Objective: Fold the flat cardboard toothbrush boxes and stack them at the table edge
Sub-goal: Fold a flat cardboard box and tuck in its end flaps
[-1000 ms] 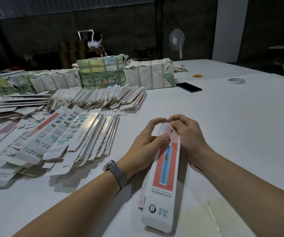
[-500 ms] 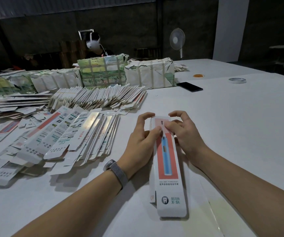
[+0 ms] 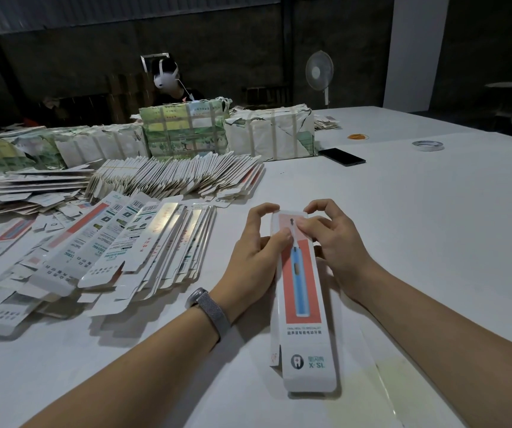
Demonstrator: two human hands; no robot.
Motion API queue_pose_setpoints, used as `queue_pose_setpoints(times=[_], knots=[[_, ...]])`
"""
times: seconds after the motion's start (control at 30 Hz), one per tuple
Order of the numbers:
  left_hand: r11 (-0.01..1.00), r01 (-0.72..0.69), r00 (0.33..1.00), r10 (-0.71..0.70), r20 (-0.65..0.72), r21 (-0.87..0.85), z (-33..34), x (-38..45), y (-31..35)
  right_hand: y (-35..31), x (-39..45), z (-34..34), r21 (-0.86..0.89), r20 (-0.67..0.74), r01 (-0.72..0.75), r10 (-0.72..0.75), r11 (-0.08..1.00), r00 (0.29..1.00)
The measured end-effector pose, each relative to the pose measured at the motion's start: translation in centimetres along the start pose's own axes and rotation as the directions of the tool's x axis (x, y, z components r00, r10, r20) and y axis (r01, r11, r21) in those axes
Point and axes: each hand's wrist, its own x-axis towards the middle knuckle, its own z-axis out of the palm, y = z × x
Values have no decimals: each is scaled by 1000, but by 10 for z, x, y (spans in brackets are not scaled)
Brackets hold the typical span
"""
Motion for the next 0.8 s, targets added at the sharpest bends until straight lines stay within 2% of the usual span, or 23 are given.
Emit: queue_pose_setpoints(times=[0.27, 0.43, 0.5, 0.6, 0.7, 0.8], knots=[[1000, 6, 1000, -6, 7, -3, -2, 2, -2, -1, 2, -2, 10, 11, -23, 23, 1000, 1000], [1000, 6, 1000, -6, 4, -1, -4, 2, -4, 0, 1, 0, 8, 3, 12, -12, 1000, 1000], [1000, -3, 1000, 2, -5, -16, -3, 3, -6, 0, 2, 0, -36, -14, 30, -31, 999, 999], [997, -43, 994, 36, -105, -68, -2, 5, -7, -6, 4, -1, -225, 4, 86, -87, 971, 996], [990, -86, 983, 66, -169, -115, -3, 5, -6, -23, 2, -5, -540, 176, 207, -131, 816, 976], [988, -102, 977, 78, -196, -115, -2, 5, -3, -35, -9, -5, -802, 299, 312, -110, 509, 948]])
